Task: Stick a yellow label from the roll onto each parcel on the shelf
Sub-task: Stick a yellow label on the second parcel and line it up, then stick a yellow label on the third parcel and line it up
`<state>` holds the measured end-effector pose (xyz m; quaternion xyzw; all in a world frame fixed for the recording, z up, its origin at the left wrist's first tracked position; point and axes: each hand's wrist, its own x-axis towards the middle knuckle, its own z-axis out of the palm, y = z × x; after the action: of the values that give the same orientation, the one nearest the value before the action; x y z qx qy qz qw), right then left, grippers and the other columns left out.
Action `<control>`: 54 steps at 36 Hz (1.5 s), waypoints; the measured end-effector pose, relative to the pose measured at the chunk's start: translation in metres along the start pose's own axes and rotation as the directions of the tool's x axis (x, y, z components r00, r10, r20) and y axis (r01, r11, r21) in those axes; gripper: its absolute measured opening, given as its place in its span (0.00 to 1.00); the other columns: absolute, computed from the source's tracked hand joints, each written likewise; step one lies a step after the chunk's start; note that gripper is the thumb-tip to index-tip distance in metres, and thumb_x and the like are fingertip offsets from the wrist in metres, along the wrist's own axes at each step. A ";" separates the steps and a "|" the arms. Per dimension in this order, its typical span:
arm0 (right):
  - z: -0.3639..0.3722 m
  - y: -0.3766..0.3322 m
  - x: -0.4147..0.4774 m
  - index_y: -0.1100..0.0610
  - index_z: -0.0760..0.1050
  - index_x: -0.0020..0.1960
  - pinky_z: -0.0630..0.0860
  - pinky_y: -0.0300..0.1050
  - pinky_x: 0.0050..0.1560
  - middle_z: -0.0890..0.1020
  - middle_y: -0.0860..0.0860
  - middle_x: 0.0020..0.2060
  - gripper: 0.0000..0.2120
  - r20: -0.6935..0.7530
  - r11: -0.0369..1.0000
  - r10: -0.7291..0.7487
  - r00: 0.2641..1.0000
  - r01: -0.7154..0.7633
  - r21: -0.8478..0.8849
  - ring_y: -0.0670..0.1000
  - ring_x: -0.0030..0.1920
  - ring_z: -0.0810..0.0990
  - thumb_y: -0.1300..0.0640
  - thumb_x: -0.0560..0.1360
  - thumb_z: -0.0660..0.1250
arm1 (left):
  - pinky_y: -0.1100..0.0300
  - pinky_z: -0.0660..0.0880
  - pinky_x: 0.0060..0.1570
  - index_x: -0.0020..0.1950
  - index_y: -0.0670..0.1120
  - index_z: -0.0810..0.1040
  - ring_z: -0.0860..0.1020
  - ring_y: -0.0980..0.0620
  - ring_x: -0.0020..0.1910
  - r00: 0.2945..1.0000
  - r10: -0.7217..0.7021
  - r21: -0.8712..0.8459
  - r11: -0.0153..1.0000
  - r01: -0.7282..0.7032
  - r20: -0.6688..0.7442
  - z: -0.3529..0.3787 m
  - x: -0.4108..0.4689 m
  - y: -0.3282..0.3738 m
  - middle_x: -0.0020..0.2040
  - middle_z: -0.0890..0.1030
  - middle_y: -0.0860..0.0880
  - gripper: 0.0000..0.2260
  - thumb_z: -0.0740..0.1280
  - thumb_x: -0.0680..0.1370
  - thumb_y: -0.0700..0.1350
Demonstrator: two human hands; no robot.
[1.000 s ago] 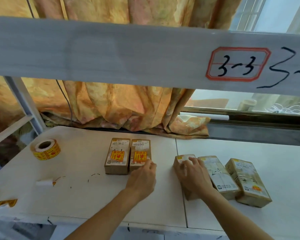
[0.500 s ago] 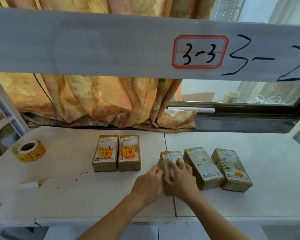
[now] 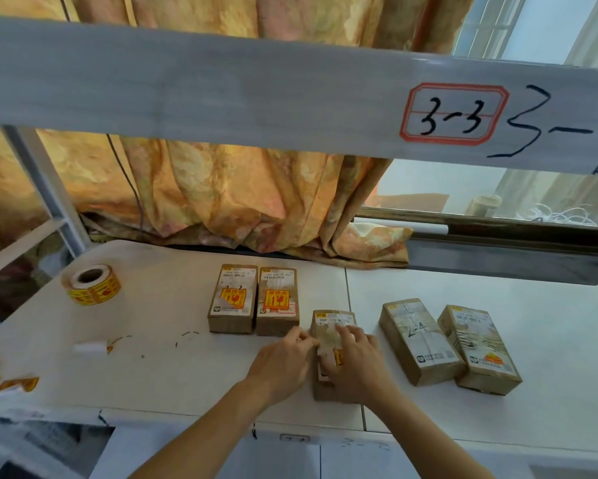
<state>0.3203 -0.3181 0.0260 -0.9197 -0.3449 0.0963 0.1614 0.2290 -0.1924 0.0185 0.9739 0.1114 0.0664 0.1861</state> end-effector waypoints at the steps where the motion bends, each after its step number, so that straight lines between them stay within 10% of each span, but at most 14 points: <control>1: -0.003 0.001 0.001 0.52 0.58 0.71 0.69 0.55 0.63 0.68 0.54 0.67 0.29 -0.041 0.999 0.015 0.999 -0.014 0.029 0.58 0.66 0.66 0.42 0.74 0.60 | 0.62 0.74 0.39 0.66 0.49 0.70 0.77 0.52 0.43 1.000 0.007 0.003 1.000 -0.007 -0.002 -0.001 -0.001 0.000 0.60 0.71 0.51 0.16 0.59 0.78 0.42; 13: 0.002 -0.028 0.005 0.55 0.74 0.57 0.76 0.44 0.52 0.79 0.52 0.54 0.10 -0.231 0.974 -0.189 0.955 0.212 0.079 0.51 0.52 0.77 0.58 0.76 0.61 | 0.55 0.78 0.46 0.66 0.49 0.69 0.78 0.50 0.49 0.988 -0.119 0.003 0.993 0.120 -0.100 -0.018 -0.015 -0.036 0.62 0.72 0.51 0.16 0.60 0.77 0.44; 31: 0.085 -0.198 0.007 0.54 0.77 0.56 0.74 0.42 0.57 0.80 0.51 0.55 0.13 0.029 0.855 -0.516 0.856 0.514 0.072 0.50 0.55 0.76 0.60 0.75 0.60 | 0.52 0.75 0.45 0.60 0.48 0.73 0.78 0.45 0.48 0.789 -0.539 -0.051 0.833 0.551 -0.295 -0.076 -0.151 -0.162 0.59 0.75 0.50 0.11 0.58 0.78 0.43; 54: 0.164 -0.324 -0.003 0.56 0.77 0.56 0.74 0.43 0.52 0.79 0.53 0.51 0.13 0.209 0.829 -0.560 0.802 0.541 0.143 0.52 0.51 0.77 0.61 0.75 0.58 | 0.62 0.76 0.41 0.63 0.50 0.66 0.80 0.48 0.47 0.567 -0.761 -0.112 0.623 0.774 -0.315 -0.083 -0.238 -0.265 0.67 0.66 0.52 0.16 0.64 0.77 0.42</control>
<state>0.0748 -0.0519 -0.0089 -0.7542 -0.6099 0.1696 0.1743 -0.0663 0.0186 -0.0260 0.8060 0.5535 0.1402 0.1559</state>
